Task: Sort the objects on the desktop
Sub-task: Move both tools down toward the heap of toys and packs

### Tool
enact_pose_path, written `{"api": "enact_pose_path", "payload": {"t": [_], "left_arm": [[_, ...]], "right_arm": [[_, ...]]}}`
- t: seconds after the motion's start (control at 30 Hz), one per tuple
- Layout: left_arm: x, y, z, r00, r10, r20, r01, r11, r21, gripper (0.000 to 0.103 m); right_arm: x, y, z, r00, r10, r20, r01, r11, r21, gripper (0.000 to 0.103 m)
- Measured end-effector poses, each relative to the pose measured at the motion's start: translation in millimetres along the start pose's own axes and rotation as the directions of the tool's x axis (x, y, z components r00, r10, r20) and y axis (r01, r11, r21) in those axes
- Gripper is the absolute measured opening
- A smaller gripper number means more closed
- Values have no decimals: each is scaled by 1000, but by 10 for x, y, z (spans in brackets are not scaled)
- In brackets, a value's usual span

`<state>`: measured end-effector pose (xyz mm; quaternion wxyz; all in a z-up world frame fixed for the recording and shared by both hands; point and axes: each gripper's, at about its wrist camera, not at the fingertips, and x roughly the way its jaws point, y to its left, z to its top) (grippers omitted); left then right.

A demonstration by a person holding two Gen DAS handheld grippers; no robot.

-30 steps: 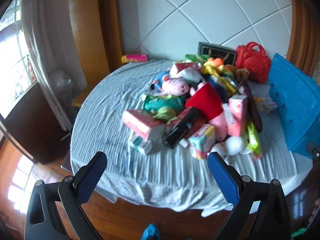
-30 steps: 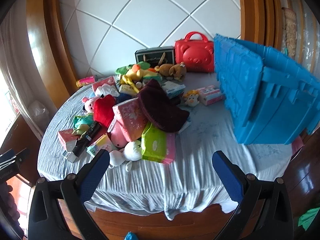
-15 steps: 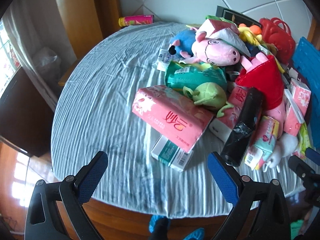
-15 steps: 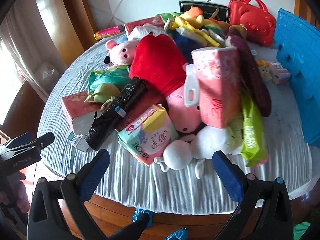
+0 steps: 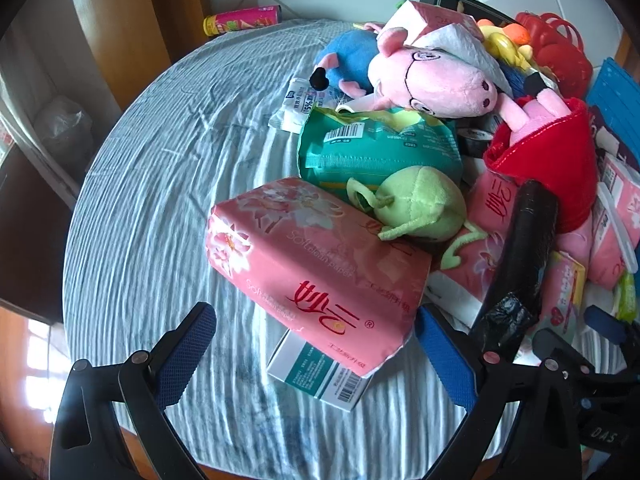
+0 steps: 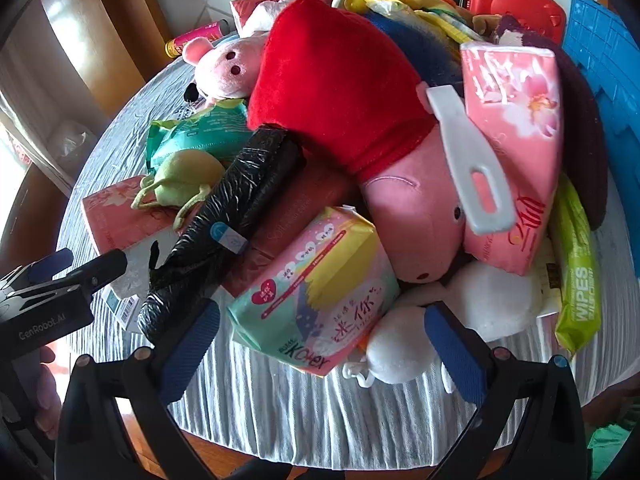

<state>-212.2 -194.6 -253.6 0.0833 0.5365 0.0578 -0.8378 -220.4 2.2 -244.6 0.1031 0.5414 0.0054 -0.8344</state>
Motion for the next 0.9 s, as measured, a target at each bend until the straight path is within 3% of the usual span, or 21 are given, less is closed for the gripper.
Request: {"api": "enact_pose_path", "payload": {"t": [0.2, 0.27, 0.33, 0.6, 0.77, 0.9], "left_arm": [[310, -40, -52, 998, -9, -66, 6, 999, -45, 97], [300, -54, -64, 998, -36, -60, 33, 998, -53, 83], [247, -101, -58, 998, -37, -48, 35, 999, -34, 76], [206, -118, 27, 1000, -4, -24, 4, 1000, -26, 74], [36, 55, 19, 996, 82, 34, -82, 997, -2, 48], [30, 214, 85, 998, 59, 8, -58, 997, -47, 54]], "right_arm": [[193, -13, 37, 1000, -13, -28, 13, 1000, -18, 103], [204, -34, 37, 1000, -2, -25, 2, 1000, -22, 103], [189, -54, 32, 1000, 3, -28, -3, 1000, -24, 103], [154, -37, -70, 998, -46, -42, 44, 998, -44, 103], [133, -100, -104, 998, -55, -43, 54, 998, -39, 103], [77, -199, -111, 999, -35, -41, 35, 999, -5, 103]]}}
